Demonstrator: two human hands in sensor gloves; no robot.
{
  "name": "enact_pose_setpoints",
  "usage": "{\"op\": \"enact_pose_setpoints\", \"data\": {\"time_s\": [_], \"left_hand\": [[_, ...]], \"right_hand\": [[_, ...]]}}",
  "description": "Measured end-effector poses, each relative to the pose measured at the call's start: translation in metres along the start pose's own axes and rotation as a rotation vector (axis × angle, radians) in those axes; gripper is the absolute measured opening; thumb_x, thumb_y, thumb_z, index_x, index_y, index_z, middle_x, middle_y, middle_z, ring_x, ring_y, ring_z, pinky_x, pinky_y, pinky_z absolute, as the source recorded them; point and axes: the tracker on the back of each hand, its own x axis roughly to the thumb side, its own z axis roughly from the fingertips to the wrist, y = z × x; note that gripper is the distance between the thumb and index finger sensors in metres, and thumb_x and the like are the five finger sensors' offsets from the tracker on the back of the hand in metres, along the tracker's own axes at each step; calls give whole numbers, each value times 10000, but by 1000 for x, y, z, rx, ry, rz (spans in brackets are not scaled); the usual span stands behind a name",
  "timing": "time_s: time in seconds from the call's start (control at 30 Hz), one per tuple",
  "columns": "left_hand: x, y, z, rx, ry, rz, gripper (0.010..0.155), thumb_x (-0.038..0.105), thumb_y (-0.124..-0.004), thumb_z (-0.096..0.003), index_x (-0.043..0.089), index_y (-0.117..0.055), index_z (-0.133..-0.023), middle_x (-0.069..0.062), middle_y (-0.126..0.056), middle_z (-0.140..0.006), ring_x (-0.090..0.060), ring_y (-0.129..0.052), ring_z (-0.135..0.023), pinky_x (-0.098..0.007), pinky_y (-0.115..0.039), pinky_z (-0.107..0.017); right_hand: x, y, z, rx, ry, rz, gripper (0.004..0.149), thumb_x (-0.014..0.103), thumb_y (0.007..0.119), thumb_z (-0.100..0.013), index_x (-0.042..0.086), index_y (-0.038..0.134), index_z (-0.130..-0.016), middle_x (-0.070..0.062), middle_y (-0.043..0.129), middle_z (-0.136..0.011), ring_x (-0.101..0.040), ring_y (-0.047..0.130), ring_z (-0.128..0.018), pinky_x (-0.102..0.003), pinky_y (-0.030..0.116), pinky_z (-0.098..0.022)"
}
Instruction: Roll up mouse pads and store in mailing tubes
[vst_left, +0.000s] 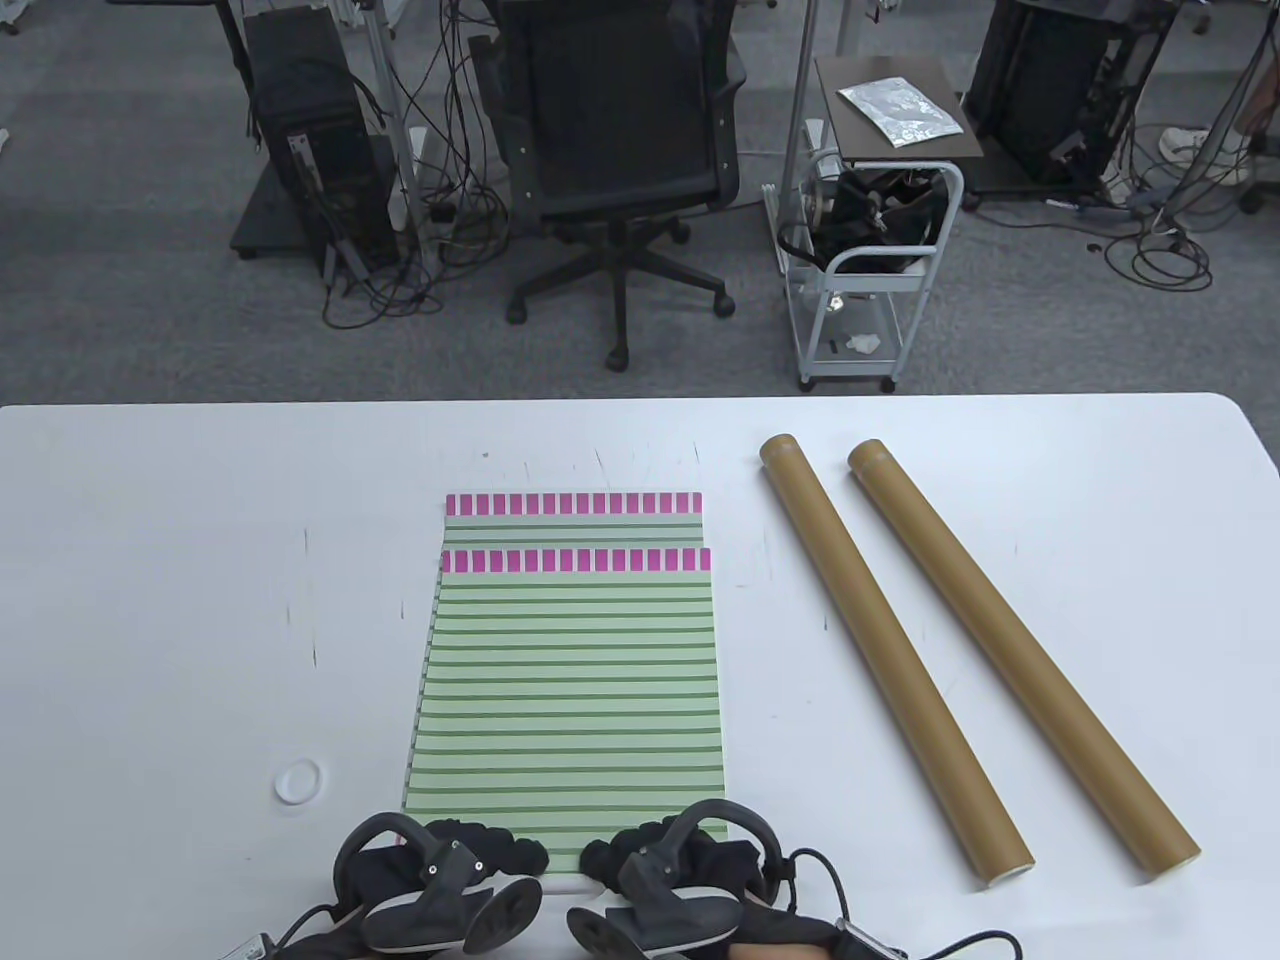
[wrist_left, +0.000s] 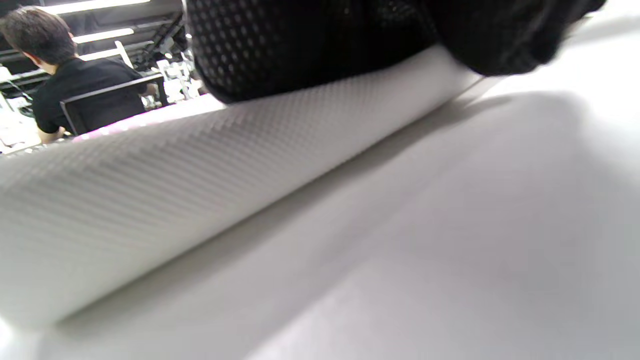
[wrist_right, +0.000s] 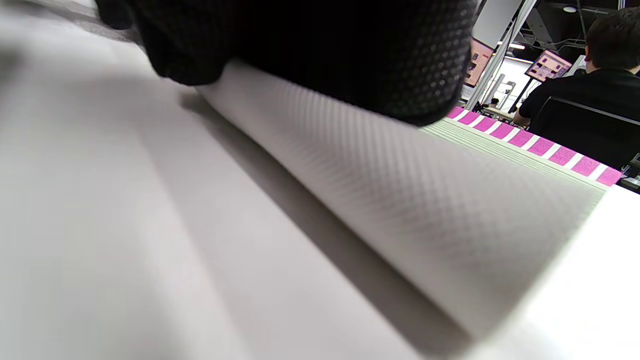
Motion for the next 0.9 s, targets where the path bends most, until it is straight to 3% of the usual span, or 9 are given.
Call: {"op": "enact_pose_setpoints", "data": {"time_s": [0.17,0.3,0.37,0.43,0.47,0.53,0.7,0.8,0.9], "left_hand": [[7,3,1,50,15,-94,492,543,-816,-326,407,-766,-796,165,-958,-664,-24,-1026,-526,-160,-902,-381],[-1,4,-2,-54,-22,114,477,516,-803,-342,367,-780,-794,147,-984,-611,-22,-1042,-470,-152,-910,-331],[-5,2,-4,-76,-5,132,510,498,-778,-359,395,-697,-852,149,-971,-627,-26,-1032,-481,-148,-904,-337],[-2,-3,-3,-80,-19,117,514,446,-720,-398,560,-560,-873,141,-876,-766,-44,-1002,-491,-132,-886,-344],[1,-2,-3,-73,-25,79,517,429,-700,-405,594,-532,-865,112,-725,-919,-46,-994,-492,-122,-881,-345],[4,-1,-3,-73,-28,49,504,417,-696,-415,566,-538,-869,106,-665,-958,-44,-994,-511,-127,-891,-353],[11,6,2,33,9,-24,449,439,-782,-394,509,-718,-833,155,-768,-877,-45,-928,-660,-168,-854,-392],[22,11,8,96,-24,-194,420,484,-806,-370,491,-772,-789,197,-889,-716,-32,-956,-612,-135,-843,-347],[22,11,7,100,-11,-184,455,489,-826,-351,468,-779,-802,178,-930,-677,-30,-998,-537,-112,-858,-311]], "right_hand": [[-9,0,-3,7,44,-94,484,298,749,-416,196,713,-887,15,917,-667,-141,988,-485,-328,861,-432],[-16,0,-1,90,34,-234,474,290,750,-415,191,731,-878,17,930,-635,-137,990,-446,-326,865,-403],[-17,2,-2,91,48,-218,481,291,737,-420,201,710,-892,16,916,-637,-132,979,-432,-312,865,-379],[-18,3,0,75,72,-205,495,295,733,-423,226,679,-910,16,888,-677,-125,977,-413,-286,880,-339],[-19,2,-1,79,66,-214,510,292,740,-429,265,637,-927,5,831,-759,-131,984,-417,-287,885,-338],[-17,3,-1,109,57,-200,483,281,730,-445,323,638,-917,-20,775,-834,-148,974,-448,-300,882,-360],[-14,4,0,81,52,-159,464,278,719,-449,305,674,-910,-5,798,-799,-186,914,-554,-362,826,-461],[-11,2,0,75,43,-118,460,285,726,-447,294,685,-905,-12,781,-788,-186,870,-571,-380,796,-489],[-7,4,-1,98,32,-83,477,283,704,-445,261,644,-918,1,779,-747,-144,867,-509,-341,806,-447]]}}
